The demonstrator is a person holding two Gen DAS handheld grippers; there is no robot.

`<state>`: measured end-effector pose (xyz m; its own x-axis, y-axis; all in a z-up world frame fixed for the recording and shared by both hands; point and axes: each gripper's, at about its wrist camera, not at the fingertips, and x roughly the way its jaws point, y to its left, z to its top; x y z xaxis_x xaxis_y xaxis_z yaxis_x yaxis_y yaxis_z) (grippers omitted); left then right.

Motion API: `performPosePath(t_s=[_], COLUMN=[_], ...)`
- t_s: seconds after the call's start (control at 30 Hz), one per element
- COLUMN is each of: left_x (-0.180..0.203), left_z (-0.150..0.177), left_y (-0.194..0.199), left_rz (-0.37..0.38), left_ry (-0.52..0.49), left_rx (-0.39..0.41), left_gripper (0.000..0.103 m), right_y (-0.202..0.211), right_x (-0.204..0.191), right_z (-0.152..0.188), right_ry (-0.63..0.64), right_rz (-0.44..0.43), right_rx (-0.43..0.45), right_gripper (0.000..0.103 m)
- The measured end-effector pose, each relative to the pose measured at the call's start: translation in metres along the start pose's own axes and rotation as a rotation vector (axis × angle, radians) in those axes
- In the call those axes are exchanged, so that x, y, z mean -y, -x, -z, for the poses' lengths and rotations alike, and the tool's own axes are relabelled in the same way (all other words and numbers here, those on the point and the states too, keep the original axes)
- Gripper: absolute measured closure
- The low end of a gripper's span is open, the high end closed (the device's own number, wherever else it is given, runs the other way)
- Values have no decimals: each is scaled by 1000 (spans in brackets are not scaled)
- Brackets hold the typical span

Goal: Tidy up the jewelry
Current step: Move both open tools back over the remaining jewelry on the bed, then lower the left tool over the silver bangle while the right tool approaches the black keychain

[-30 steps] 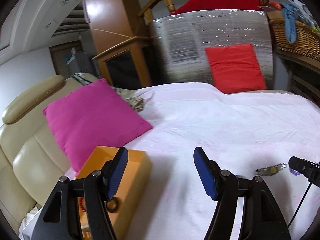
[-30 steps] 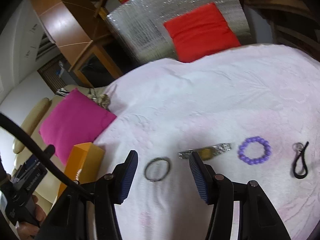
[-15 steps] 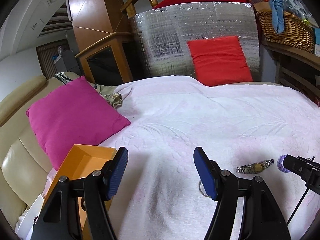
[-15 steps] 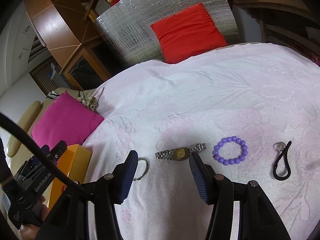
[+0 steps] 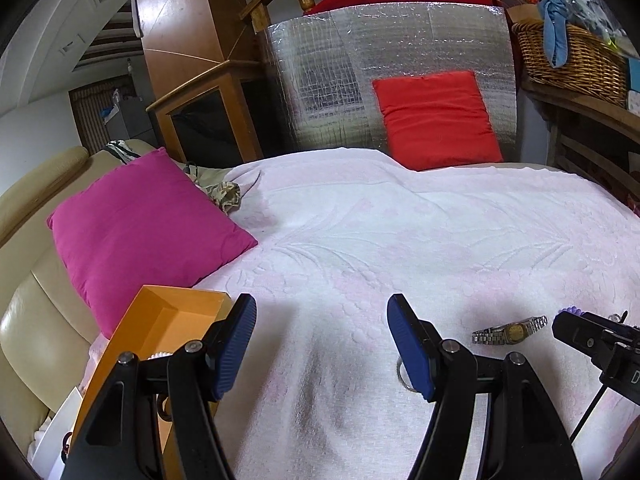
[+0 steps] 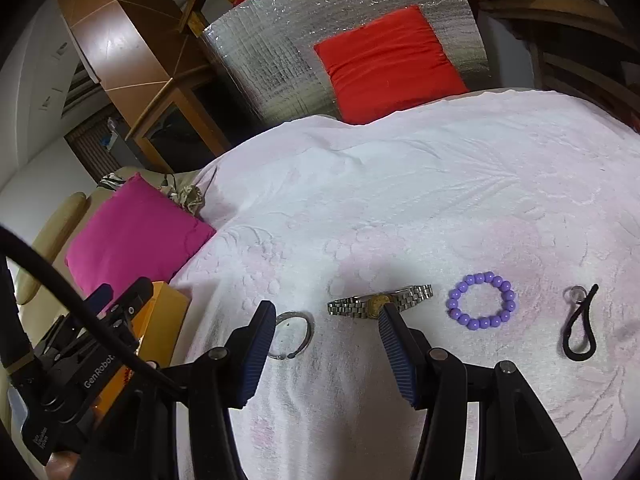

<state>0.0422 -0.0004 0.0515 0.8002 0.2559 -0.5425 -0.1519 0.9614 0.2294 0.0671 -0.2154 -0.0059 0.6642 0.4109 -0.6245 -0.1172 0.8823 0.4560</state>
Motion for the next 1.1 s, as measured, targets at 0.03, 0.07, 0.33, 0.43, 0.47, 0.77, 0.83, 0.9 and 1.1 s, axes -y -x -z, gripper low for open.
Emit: performPosePath(t_s=[0.03, 0.07, 0.33, 0.43, 0.47, 0.77, 0.83, 0.9, 1.1], left_x=[0, -1, -1, 0, 1, 11, 14, 17, 26], left_z=[0, 0, 0, -1, -1, -2, -2, -3, -4], left_y=[0, 1, 2, 3, 4, 8, 9, 10, 10], left_rz=[0, 0, 2, 3, 4, 16, 18, 21, 33], left_ry=[-1, -1, -2, -4, -5, -18, -22, -27, -36], left_rx=[1, 2, 4, 6, 8, 19, 22, 25, 26], left_gripper=[34, 34, 34, 34, 34, 34, 34, 34, 34], right_y=[0, 0, 0, 1, 2, 8, 10, 11, 15], right_x=[0, 0, -1, 2, 3, 14, 17, 19, 27], right_z=[0, 0, 1, 0, 0, -2, -3, -4, -5], right_ry=[0, 0, -1, -5, -6, -18, -23, -26, -33], right_rz=[-1, -1, -1, 1, 1, 12, 13, 15, 21], right_rx=[0, -1, 2, 1, 3, 13, 16, 16, 19], right_gripper=[45, 45, 45, 45, 45, 45, 45, 45, 45])
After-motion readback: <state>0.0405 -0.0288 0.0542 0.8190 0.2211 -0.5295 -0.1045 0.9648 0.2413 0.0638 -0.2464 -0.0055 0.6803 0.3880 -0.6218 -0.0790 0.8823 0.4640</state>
